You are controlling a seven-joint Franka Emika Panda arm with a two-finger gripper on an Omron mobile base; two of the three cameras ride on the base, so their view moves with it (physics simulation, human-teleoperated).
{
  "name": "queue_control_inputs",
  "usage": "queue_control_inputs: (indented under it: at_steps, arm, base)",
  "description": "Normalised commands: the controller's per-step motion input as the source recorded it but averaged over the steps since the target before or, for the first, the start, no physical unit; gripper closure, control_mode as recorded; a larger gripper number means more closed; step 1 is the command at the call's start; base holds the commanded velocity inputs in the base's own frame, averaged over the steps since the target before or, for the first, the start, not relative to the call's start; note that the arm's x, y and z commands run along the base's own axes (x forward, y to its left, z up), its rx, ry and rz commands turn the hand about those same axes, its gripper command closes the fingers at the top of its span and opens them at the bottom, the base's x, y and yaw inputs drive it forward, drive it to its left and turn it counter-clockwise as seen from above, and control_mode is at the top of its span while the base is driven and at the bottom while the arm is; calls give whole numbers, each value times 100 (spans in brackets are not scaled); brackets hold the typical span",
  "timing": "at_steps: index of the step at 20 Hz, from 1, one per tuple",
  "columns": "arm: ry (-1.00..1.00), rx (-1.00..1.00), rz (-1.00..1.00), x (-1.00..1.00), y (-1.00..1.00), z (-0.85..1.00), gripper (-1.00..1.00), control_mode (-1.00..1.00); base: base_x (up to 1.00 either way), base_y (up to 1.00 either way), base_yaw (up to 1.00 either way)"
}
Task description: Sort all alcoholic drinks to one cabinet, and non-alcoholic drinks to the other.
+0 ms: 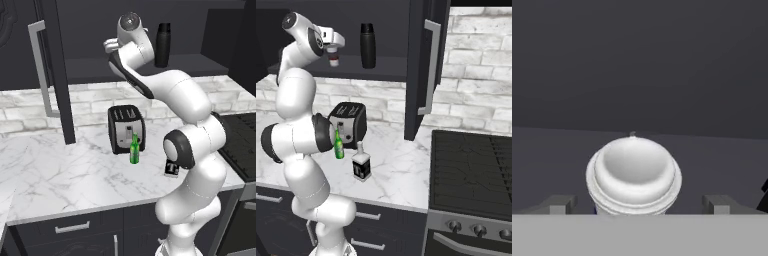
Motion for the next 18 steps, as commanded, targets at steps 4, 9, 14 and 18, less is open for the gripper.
queue_control_inputs:
  at_steps: [4, 9, 14, 18]
  arm:
    - [0, 0, 0, 0, -5, 0, -100, -100]
    - [0, 0, 0, -14, 0, 0, -100, -100]
    - [0, 0, 0, -40, 0, 0, -100, -100]
    - [0, 0, 0, -61, 0, 0, -100, -100]
  base:
    - [0, 0, 0]
    - [0, 0, 0]
    - [0, 0, 0]
    - [0, 0, 0]
